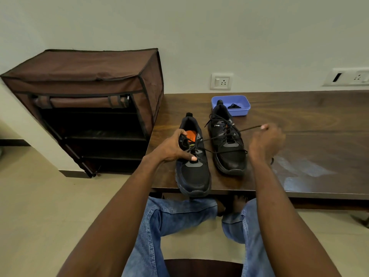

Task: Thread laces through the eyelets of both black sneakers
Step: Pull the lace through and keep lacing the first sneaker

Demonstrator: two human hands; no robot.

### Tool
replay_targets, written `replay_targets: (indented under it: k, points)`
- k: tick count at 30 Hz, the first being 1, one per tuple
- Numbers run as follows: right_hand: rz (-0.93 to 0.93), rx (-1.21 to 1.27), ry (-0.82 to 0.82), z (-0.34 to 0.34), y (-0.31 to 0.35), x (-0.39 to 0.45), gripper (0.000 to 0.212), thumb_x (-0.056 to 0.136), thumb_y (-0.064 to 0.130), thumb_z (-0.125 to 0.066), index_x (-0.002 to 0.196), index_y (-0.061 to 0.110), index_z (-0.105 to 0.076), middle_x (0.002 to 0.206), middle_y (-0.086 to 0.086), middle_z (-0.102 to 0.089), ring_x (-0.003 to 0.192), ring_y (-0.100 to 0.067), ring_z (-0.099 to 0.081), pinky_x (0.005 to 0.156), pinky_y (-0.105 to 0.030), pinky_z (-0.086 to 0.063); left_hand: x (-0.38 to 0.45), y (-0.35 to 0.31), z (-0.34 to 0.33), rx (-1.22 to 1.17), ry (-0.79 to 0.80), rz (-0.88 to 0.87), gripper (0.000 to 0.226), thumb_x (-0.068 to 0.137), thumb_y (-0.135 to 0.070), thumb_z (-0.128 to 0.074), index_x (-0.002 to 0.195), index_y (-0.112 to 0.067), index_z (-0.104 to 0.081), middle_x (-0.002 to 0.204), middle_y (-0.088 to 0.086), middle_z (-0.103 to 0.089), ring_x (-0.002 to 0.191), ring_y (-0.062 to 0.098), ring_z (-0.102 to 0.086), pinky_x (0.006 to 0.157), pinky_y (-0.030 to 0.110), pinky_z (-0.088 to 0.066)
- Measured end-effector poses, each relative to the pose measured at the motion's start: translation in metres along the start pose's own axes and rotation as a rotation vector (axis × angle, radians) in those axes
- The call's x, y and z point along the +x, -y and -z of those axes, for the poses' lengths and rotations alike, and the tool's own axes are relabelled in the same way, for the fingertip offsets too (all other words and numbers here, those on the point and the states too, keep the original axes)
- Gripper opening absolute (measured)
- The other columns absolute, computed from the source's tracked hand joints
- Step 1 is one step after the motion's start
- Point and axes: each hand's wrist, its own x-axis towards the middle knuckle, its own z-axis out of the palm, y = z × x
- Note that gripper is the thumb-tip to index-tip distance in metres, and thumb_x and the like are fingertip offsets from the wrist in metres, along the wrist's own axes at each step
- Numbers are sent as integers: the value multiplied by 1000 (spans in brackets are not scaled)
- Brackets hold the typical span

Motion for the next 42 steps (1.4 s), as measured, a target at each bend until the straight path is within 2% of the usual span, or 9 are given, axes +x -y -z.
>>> replay_targets:
  k: [3,7,11,15,18,25,34,38,42]
  points:
    - [-16,-112,6,-3,0,-3,26,94,7,-57,119,6,-61,126,-13,-60,122,-30,-47,103,-41,-34,1,1,-1,1,0,-3,104,46,-49,-94,131,-33,-36,133,-2,-55,121,17,-54,109,43,-45]
    - [461,50,259,-24,18,-32,26,87,-1,-59,110,7,-69,108,-11,-69,107,-29,-60,89,-39,-49,1,1,-1,11,-7,-12,100,57,-39,-95,136,-30,-35,139,0,-51,125,18,-51,110,40,-42]
    - [782,-73,564,-45,28,-62,13,91,9,-61,99,17,-68,92,-3,-70,97,-23,-60,113,-43,-34,1,0,-2,14,-7,-20,95,58,-35,-95,133,-29,-36,133,-3,-53,123,17,-51,106,35,-43]
    - [767,-115,600,-51,27,-60,16,93,6,-57,94,12,-73,89,-7,-69,94,-27,-59,112,-43,-32,1,0,-1,28,-4,-28,93,58,-37,-94,130,-32,-36,135,-2,-51,124,18,-50,109,40,-42]
    - [753,-69,502,-46,25,-52,19,94,7,-57,93,8,-75,88,-10,-70,90,-28,-59,102,-43,-40,1,-1,0,25,4,-21,94,59,-38,-94,131,-34,-35,139,-1,-48,126,20,-48,109,43,-43]
    - [623,-87,357,-32,17,-33,19,96,7,-56,98,9,-75,95,-9,-72,93,-24,-57,101,-39,-39,-2,-4,0,25,15,-17,91,62,-35,-94,132,-34,-35,139,-1,-44,125,23,-49,108,44,-44]
    - [607,-173,379,-33,14,-37,22,94,11,-59,110,11,-75,112,-11,-65,111,-29,-52,98,-40,-42,-6,-7,1,18,15,-15,93,59,-37,-94,132,-33,-36,142,2,-45,129,22,-45,111,44,-41]
    - [638,21,299,-25,24,-50,14,90,11,-63,101,7,-72,107,-11,-65,107,-26,-54,92,-37,-46,-8,-10,1,9,24,3,98,53,-42,-95,132,-34,-36,140,1,-47,127,23,-49,110,46,-43]
    - [609,35,780,-16,35,-63,11,94,15,-56,90,12,-66,89,-4,-67,84,-19,-61,77,-38,-52,-11,-10,-1,7,18,-18,103,56,-41,-94,138,-35,-34,147,3,-44,133,24,-45,111,49,-41]
